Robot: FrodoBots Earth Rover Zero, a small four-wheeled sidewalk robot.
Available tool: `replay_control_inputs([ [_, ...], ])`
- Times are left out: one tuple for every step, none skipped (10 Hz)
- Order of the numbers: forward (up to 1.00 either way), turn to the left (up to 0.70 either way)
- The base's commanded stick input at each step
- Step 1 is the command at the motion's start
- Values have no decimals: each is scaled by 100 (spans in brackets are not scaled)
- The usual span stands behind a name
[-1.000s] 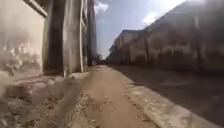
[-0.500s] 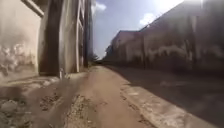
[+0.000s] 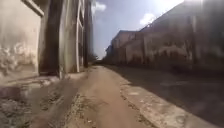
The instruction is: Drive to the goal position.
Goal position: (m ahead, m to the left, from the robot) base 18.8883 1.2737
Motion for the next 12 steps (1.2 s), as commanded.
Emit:
replay_control_inputs([
  [70,0],
  [70,0],
  [70,0],
  [70,0],
  [70,0],
  [70,0],
  [70,0],
  [70,0],
  [70,0],
  [70,0],
  [70,0],
  [85,0],
])
